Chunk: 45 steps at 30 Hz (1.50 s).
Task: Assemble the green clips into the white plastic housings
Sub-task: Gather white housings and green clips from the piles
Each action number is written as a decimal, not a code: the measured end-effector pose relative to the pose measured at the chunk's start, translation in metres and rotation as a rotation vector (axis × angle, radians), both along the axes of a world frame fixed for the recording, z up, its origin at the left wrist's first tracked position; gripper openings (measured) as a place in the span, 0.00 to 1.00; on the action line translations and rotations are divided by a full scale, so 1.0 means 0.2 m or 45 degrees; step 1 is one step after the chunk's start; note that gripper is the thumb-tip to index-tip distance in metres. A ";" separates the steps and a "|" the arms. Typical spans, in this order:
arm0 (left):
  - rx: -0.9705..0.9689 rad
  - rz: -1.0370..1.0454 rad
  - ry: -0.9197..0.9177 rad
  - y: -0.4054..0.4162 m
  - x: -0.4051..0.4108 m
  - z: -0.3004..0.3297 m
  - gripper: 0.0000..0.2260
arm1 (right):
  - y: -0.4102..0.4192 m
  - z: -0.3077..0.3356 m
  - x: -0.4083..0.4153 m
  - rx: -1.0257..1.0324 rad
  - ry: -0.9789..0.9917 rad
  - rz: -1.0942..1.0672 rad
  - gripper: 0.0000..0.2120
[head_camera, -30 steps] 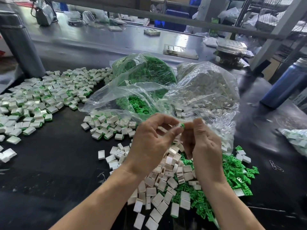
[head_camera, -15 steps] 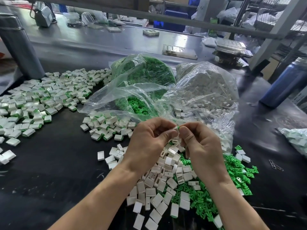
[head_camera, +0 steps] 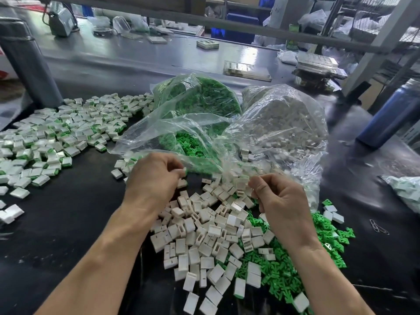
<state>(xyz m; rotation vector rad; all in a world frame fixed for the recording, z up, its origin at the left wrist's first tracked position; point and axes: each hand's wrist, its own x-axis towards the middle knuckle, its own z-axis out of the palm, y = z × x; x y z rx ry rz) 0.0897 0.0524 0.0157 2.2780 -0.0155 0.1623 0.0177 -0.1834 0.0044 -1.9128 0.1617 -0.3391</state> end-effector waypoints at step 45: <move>0.093 -0.186 -0.120 -0.18 -0.08 -0.05 0.05 | -0.09 0.04 0.01 -0.617 0.528 -0.084 0.06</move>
